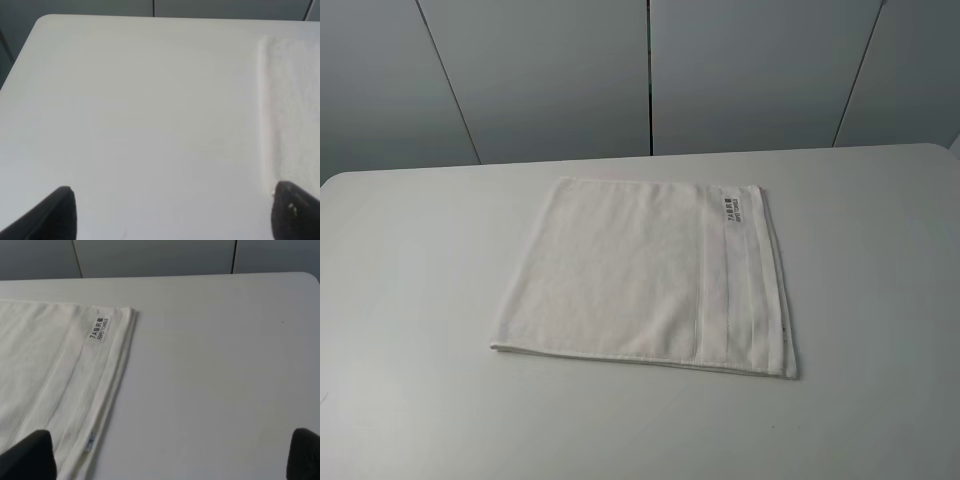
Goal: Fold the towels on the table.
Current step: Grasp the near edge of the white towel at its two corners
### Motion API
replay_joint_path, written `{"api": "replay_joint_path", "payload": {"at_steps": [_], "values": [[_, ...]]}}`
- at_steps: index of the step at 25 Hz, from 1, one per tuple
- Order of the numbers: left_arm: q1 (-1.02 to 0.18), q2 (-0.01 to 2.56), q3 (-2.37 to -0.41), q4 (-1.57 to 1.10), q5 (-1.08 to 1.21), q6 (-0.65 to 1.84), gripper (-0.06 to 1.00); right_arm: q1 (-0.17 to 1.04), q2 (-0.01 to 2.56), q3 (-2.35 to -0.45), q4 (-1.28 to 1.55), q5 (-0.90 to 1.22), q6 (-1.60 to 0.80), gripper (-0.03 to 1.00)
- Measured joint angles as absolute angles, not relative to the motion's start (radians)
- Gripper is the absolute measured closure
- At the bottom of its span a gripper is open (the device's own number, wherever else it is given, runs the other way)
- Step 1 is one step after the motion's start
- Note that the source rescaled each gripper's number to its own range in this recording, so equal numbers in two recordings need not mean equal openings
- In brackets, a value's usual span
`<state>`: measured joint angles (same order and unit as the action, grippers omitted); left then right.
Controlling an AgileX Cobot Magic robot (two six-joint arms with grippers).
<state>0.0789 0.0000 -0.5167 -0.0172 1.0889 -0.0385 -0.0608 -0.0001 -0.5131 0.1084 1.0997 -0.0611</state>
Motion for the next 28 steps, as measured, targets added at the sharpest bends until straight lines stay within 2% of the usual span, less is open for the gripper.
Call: {"api": "replay_joint_path", "payload": {"at_steps": [28], "values": [[0.079,0.000,-0.517,-0.017,1.089,-0.039,-0.05,-0.061,0.000,-0.513,0.108,1.100,-0.061,-0.03]]}}
